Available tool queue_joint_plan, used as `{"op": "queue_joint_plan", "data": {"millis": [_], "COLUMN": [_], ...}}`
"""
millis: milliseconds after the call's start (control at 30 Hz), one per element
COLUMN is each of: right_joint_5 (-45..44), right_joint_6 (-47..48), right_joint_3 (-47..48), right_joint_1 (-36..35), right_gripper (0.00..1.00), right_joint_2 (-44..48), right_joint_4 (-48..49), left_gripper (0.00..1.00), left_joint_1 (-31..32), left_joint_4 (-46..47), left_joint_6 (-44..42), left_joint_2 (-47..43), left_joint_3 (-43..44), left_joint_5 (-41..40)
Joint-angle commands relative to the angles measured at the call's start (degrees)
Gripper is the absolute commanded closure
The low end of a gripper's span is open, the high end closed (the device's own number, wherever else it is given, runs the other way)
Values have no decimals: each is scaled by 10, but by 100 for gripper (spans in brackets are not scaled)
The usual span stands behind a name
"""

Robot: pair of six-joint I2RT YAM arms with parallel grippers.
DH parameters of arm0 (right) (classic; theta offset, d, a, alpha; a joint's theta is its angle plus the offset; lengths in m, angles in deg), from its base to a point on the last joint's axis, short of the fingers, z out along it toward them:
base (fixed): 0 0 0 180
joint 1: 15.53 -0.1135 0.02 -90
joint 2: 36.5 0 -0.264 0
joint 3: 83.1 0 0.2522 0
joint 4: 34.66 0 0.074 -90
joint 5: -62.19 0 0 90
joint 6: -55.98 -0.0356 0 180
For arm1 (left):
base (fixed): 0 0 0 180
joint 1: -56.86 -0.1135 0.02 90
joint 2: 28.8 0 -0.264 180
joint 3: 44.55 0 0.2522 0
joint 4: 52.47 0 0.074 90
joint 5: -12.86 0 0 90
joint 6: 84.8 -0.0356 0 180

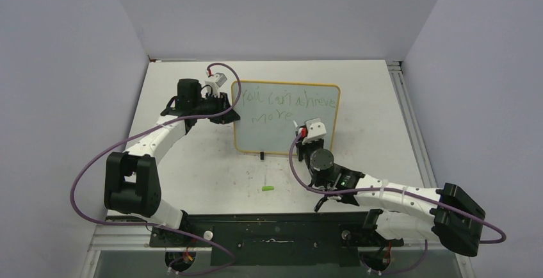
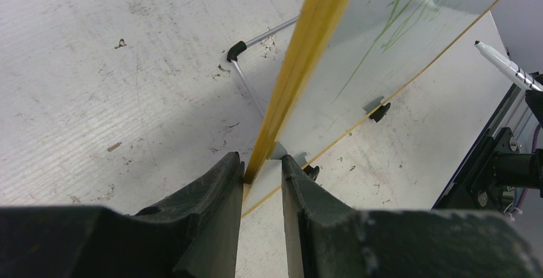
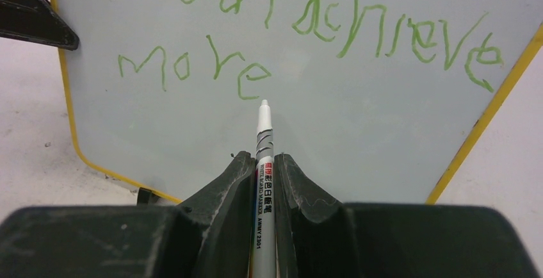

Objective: Write a sentence on the whiteboard

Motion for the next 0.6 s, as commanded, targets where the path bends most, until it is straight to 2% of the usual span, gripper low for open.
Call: {"op": "queue_joint_plan", "data": {"millis": [0, 567], "right_joint_5": [-9, 6], "right_joint_6": [-13, -24], "right_joint_3": [-6, -10], "right_joint_1": [14, 33], "right_gripper": [95, 95], "right_joint_2": [12, -4], "right_joint_4": [2, 5], "left_gripper": [75, 75], "left_joint_1": [6, 6], "left_joint_4": [10, 10], "left_joint_6": [-2, -2], "left_joint_2": [-13, -12], "left_joint_3": [23, 23], "left_joint_5": [1, 2]}}
